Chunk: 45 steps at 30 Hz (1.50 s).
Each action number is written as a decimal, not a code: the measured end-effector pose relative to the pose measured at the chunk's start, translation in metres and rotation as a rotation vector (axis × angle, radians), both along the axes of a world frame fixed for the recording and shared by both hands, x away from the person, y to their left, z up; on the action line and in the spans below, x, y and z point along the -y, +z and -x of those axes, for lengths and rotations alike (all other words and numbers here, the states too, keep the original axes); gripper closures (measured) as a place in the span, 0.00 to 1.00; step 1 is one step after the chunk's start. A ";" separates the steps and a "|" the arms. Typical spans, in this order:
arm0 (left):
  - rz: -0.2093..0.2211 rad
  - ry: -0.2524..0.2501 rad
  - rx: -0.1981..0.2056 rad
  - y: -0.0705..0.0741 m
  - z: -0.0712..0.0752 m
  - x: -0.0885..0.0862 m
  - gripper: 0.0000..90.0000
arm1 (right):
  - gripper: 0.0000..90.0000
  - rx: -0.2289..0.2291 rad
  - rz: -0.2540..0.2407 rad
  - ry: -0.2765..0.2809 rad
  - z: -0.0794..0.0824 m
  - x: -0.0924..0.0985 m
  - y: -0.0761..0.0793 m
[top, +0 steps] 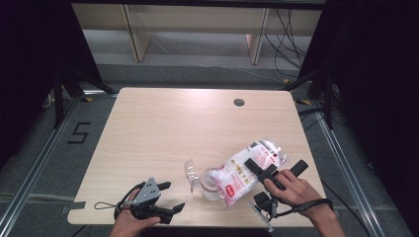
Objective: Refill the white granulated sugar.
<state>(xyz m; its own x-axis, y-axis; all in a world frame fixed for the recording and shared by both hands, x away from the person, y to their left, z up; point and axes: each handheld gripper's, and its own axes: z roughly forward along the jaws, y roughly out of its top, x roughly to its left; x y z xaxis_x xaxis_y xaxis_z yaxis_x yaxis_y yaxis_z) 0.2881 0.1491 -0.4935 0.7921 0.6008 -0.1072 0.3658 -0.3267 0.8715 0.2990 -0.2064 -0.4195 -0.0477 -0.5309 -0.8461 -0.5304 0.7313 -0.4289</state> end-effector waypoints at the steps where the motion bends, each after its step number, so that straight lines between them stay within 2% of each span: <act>1: 0.000 0.000 0.000 0.000 0.000 0.000 0.18 | 0.78 0.001 0.000 0.000 0.000 0.000 0.000; 10: 0.000 0.000 0.001 0.000 0.000 0.000 0.18 | 0.78 0.011 0.018 -0.001 0.001 0.000 0.003; 15: 0.000 0.000 0.003 0.000 0.000 0.000 0.18 | 0.78 0.003 -0.004 0.006 0.001 0.000 0.001; 25: -0.001 -0.001 0.003 0.001 0.000 0.000 0.18 | 0.78 0.003 0.001 0.000 0.001 0.001 0.002; 27: -0.001 -0.001 0.003 0.000 0.000 0.000 0.18 | 0.78 0.011 0.015 0.000 0.002 0.001 0.003; 32: -0.013 0.003 0.010 0.001 0.000 -0.001 0.18 | 0.79 0.003 -0.001 0.000 0.002 0.001 0.003; 35: 0.000 0.001 0.003 0.001 0.000 0.000 0.18 | 0.79 0.004 0.000 0.001 0.002 0.001 0.003; 41: -0.009 -0.002 0.009 0.001 0.000 -0.001 0.18 | 0.79 0.003 0.003 -0.001 0.002 0.001 0.003; 45: 0.001 0.001 0.003 0.001 0.000 0.000 0.18 | 0.79 0.003 0.003 -0.002 0.002 0.001 0.003</act>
